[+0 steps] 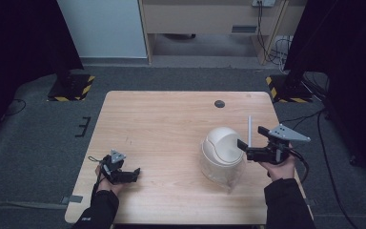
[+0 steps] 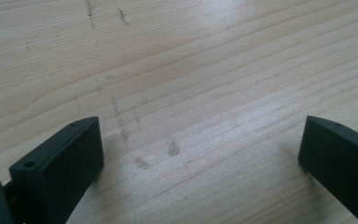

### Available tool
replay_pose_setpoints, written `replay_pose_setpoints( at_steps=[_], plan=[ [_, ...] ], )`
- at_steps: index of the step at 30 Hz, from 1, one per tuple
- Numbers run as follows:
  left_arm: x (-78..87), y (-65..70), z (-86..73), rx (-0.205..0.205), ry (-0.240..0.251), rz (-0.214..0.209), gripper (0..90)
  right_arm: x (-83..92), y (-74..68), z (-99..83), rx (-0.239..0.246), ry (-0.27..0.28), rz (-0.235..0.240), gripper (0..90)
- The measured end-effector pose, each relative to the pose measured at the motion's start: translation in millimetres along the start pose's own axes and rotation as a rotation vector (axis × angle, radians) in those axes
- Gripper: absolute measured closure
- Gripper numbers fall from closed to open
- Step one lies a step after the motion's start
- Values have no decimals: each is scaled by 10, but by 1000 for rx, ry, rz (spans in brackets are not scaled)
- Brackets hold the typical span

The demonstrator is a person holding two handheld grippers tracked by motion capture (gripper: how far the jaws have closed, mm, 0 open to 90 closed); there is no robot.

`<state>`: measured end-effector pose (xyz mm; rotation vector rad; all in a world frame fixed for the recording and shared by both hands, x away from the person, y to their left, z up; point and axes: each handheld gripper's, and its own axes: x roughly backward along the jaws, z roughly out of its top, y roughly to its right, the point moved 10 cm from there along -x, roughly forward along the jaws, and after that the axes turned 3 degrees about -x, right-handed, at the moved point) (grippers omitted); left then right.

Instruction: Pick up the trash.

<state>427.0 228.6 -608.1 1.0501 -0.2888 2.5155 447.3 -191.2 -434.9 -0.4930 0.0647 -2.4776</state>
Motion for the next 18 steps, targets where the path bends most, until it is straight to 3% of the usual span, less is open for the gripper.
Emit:
replay_pose_setpoints(
  at_steps=[18],
  plan=[
    [-7, 8, 7, 4, -1, 4, 0, -197, 12, -341, 3, -106, 2, 13]
  ],
)
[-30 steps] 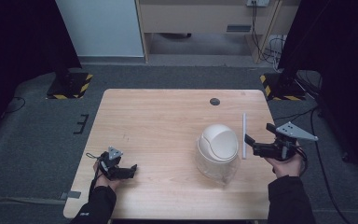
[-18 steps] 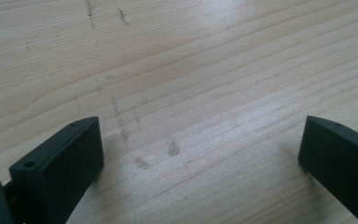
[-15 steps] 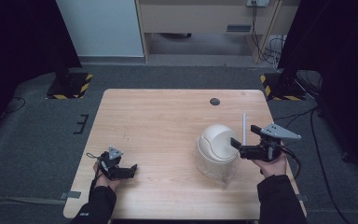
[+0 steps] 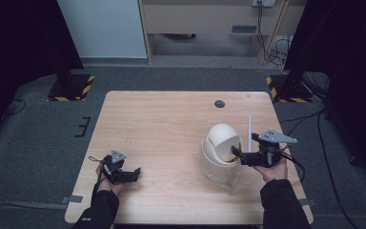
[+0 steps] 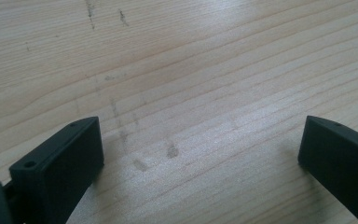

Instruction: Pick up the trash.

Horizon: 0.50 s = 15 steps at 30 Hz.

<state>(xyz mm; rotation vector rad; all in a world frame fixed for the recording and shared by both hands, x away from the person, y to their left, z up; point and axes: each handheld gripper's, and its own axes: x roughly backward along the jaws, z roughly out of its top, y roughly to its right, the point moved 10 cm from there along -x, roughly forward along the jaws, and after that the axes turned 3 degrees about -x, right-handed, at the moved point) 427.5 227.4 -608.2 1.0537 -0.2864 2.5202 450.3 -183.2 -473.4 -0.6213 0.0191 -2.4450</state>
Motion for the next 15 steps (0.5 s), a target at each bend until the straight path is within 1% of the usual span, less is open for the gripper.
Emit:
replay_pose_setpoints(
  at_steps=[11, 15],
  plan=[
    [-3, 7, 4, 0, 0, 1, 0, -88, 40, -77, -5, -54, -5, 16],
    [-4, 10, 5, 0, 0, 1, 0, -124, 42, -89, -13, -61, -11, 22]
  ],
)
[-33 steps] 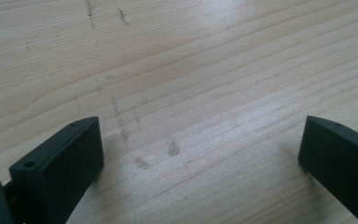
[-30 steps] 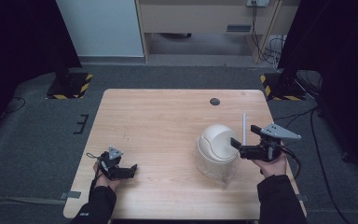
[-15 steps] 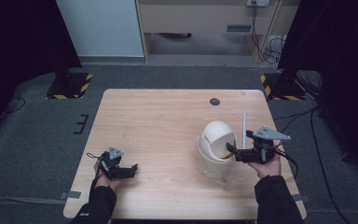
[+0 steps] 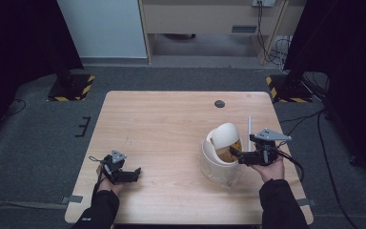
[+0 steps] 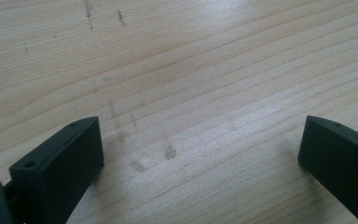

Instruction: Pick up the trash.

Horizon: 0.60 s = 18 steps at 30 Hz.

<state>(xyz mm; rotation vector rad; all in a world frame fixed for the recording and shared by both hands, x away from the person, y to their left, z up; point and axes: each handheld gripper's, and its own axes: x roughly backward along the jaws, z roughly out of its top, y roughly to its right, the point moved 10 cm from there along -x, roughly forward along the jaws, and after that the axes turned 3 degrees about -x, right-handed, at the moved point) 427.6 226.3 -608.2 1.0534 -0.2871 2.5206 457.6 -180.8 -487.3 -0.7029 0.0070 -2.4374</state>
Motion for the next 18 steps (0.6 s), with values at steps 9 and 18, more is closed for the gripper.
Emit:
replay_pose_setpoints(
  at_steps=[9, 18],
  plan=[
    [-2, 5, 2, 1, 0, 0, 0, 153, 32, 55, -20, 39, 3, 25],
    [-2, 5, 2, 2, 0, 0, 0, 311, 260, 54, -76, 72, -40, 23]
  ],
)
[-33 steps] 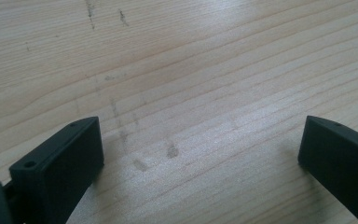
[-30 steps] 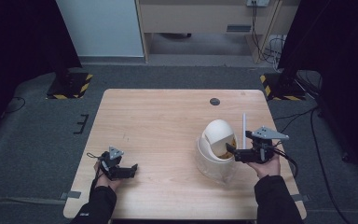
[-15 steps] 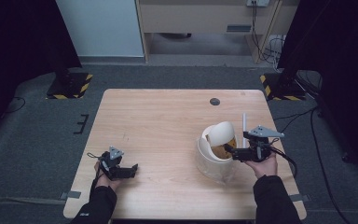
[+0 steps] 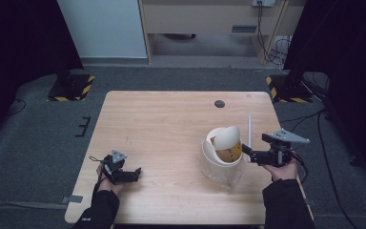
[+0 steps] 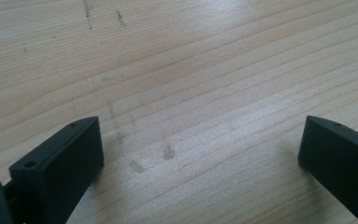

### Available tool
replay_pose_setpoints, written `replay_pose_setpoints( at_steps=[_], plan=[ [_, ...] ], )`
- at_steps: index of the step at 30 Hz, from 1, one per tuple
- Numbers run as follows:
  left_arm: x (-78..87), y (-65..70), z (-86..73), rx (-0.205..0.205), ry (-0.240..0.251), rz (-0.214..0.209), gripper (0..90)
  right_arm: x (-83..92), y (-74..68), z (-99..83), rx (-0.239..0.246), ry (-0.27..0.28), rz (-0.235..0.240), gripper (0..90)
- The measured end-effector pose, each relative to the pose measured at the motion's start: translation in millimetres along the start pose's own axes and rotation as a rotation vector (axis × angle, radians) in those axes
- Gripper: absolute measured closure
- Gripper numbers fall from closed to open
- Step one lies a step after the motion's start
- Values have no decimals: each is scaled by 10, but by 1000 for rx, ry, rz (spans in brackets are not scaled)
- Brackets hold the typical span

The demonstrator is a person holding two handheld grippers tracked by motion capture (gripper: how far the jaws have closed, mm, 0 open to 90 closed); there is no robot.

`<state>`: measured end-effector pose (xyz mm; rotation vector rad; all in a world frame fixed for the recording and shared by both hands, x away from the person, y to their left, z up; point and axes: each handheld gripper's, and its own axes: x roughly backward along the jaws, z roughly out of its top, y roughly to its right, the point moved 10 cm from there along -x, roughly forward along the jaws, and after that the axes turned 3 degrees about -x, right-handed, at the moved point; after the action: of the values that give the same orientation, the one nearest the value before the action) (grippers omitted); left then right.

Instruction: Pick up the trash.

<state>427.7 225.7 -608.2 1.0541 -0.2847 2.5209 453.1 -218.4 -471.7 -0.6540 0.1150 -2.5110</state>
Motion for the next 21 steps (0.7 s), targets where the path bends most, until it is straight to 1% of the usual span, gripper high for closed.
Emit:
replay_pose_setpoints(
  at_steps=[1, 2, 3, 6, 8, 9, 10, 11, 12, 15, 16, 17, 18, 19, 20, 21],
  plan=[
    [0, 1, 0, 1, 0, 0, 0, 4, 25, 0, -9, 4, -11, 25],
    [0, 1, 0, 1, 0, 0, 0, 4, 25, 0, -9, 4, -11, 25],
    [-1, 1, 1, 1, 0, 1, 0, 10, 65, -4, -9, 4, -25, 25],
    [-2, 2, 1, 2, 0, 2, 0, 14, 103, -4, -13, 11, -38, 26],
    [-2, 2, 2, 2, 0, 2, 0, 9, 123, -11, -16, 10, -45, 26],
    [-2, 2, 2, 2, 0, 2, 0, -1, 168, -37, -16, 2, -64, 25],
    [-3, 3, 3, 3, 1, 2, 0, -12, 189, -52, -21, -1, -72, 24],
    [-3, 3, 3, 3, 1, 2, 0, -12, 189, -52, -21, -1, -72, 24],
    [-3, 4, 3, 3, 1, 3, 0, -30, 238, -90, -18, -16, -87, 20],
    [-3, 4, 4, 3, 1, 3, 0, -58, 303, -157, -24, -45, -102, 18],
    [-3, 4, 4, 3, 1, 3, 0, -58, 303, -157, -24, -45, -102, 18],
    [-4, 4, 4, 3, 0, 4, 0, -77, 351, -189, -25, -58, -117, 18],
    [-4, 5, 4, 4, 0, 4, 0, -87, 371, -205, -35, -64, -124, 17],
    [-4, 5, 4, 4, 0, 4, 0, -87, 371, -205, -35, -64, -124, 17],
    [-4, 6, 5, 4, -1, 4, 0, -100, 399, -219, -34, -67, -132, 17],
    [-4, 6, 5, 5, -1, 5, 0, -127, 439, -250, -43, -79, -143, 17]
  ],
)
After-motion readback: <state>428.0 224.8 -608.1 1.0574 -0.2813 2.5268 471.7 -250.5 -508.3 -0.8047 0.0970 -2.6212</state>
